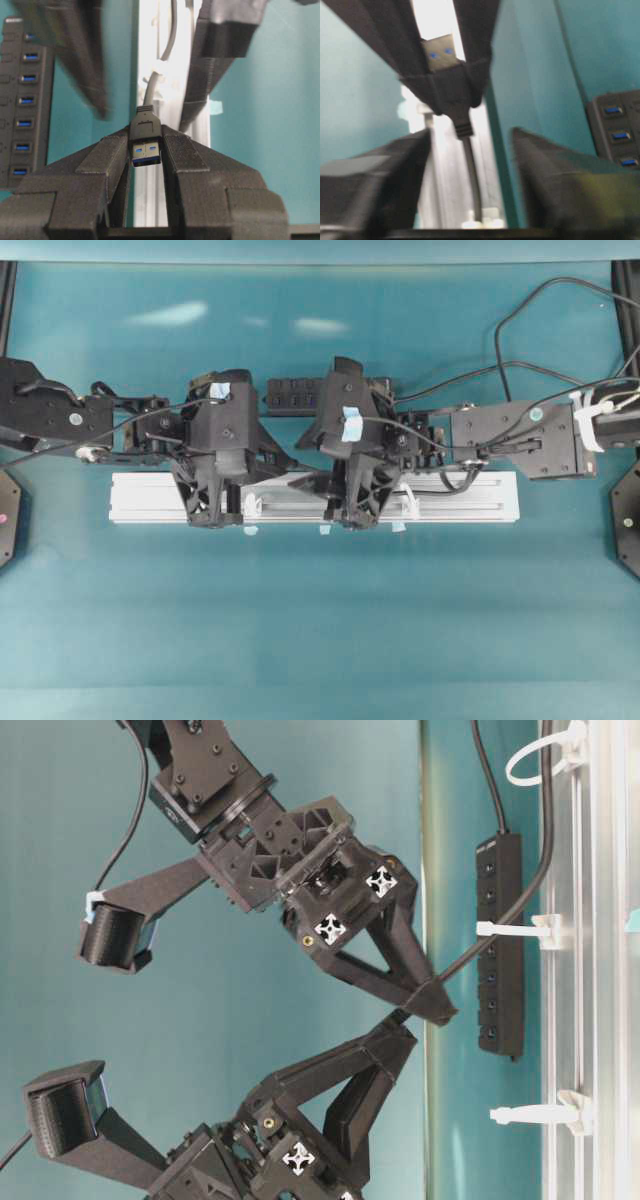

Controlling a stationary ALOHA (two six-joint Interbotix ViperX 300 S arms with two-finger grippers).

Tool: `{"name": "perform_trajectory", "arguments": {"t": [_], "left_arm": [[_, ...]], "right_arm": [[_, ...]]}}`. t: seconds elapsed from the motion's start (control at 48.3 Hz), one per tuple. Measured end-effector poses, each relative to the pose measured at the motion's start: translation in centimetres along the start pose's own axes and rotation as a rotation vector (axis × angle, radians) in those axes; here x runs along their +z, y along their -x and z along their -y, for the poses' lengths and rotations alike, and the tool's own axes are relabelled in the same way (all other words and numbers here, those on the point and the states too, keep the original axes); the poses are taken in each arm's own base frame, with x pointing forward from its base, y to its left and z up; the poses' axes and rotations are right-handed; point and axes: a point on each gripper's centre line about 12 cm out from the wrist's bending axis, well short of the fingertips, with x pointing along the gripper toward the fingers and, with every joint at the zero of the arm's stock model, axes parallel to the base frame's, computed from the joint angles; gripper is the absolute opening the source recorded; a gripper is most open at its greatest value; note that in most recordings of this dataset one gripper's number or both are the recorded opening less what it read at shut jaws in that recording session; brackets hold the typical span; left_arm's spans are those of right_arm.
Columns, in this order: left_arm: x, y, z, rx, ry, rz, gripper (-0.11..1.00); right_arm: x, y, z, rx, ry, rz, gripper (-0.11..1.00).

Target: Pass the USB cable through three rings with both arms.

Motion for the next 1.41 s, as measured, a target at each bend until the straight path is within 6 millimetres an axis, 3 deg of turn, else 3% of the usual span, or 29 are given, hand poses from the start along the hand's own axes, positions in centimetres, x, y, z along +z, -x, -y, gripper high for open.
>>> {"name": "perform_trajectory", "arguments": {"t": [0.083, 0.186, 1.055, 1.138, 1.304, 1.407], "left_arm": [[0.0, 0.0, 0.1, -0.001, 0.001, 0.0, 0.21], [0.0, 0.0, 0.2, -0.004, 0.0, 0.0, 0.21], [-0.1, 0.0, 0.4, -0.009, 0.008, -0.011, 0.21], [-0.1, 0.0, 0.3, -0.008, 0.01, -0.01, 0.31], [0.2, 0.4, 0.2, -0.005, 0.012, 0.001, 0.71], [0.6, 0.9, 0.1, -0.003, 0.013, 0.017, 0.85]], "right_arm": [[0.0, 0.0, -0.2, 0.004, 0.001, 0.003, -0.03], [0.1, 0.0, -0.3, 0.008, 0.005, 0.007, -0.09], [0.0, 0.0, -0.9, 0.018, 0.012, 0.006, -0.09], [0.0, -0.1, -0.9, 0.015, 0.013, -0.008, -0.09], [-0.4, -0.3, -1.8, 0.012, 0.03, -0.078, -0.09], [-0.2, -0.7, -2.5, 0.007, 0.044, -0.128, -0.09]]}}
